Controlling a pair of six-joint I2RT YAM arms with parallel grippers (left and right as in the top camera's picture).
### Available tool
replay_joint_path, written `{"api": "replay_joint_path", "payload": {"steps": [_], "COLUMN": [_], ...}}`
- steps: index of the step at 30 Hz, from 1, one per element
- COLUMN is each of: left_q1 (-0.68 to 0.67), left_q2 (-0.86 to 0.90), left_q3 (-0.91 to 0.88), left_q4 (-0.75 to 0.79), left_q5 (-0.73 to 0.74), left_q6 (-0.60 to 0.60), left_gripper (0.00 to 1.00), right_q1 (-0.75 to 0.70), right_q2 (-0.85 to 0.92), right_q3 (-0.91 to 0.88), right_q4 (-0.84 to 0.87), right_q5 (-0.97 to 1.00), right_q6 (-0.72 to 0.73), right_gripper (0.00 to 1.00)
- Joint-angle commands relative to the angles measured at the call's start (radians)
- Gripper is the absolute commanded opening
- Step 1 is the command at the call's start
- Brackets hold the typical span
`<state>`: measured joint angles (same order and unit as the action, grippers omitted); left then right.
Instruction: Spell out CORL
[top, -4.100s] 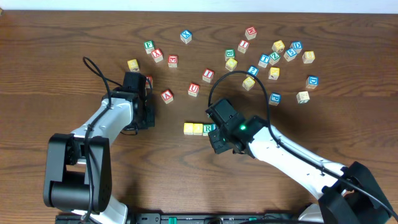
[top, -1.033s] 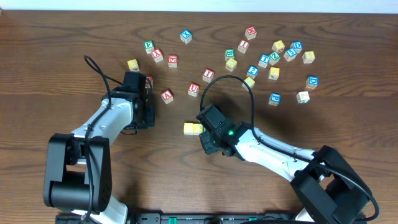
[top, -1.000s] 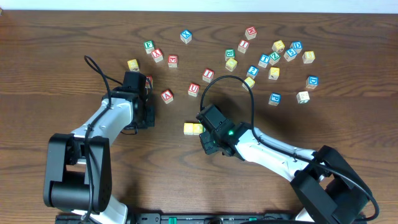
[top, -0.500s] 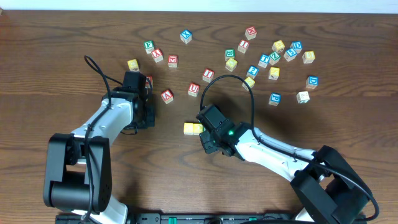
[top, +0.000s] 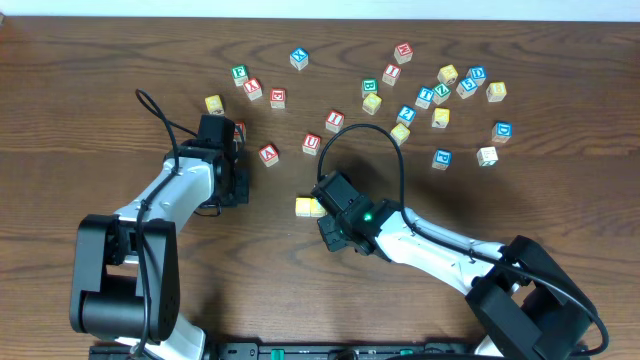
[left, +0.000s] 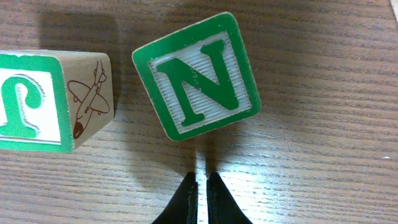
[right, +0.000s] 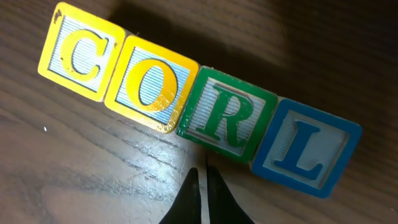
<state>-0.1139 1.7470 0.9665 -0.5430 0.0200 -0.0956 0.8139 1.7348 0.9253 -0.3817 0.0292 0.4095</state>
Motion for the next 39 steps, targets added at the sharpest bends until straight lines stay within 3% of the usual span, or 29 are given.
{"api": "replay_joint_path", "payload": {"steps": [1, 13, 39], "left_q1": [0.004, 0.004, 0.004], "left_q2": [0.004, 0.004, 0.004], "left_q3": [0.012, 0.012, 0.012], "left_q4": [-0.002, -0.002, -0.002], "left_q5": [-0.009, -0.009, -0.009], "left_q6": [0.017, 0.017, 0.018], "left_gripper": [0.07, 0.07, 0.07], "right_q1": [0.01, 0.01, 0.008], "right_q2": [-0.001, -0.001, -0.001], "right_q3": [-0.003, 0.011, 0.011], "right_q4": [-0.013, -0.127, -0.071], "right_q5": [-0.026, 0.064, 0.14], "right_q6": [-0.002, 0.099, 0.061], "right_gripper": [0.01, 0.01, 0.01]}}
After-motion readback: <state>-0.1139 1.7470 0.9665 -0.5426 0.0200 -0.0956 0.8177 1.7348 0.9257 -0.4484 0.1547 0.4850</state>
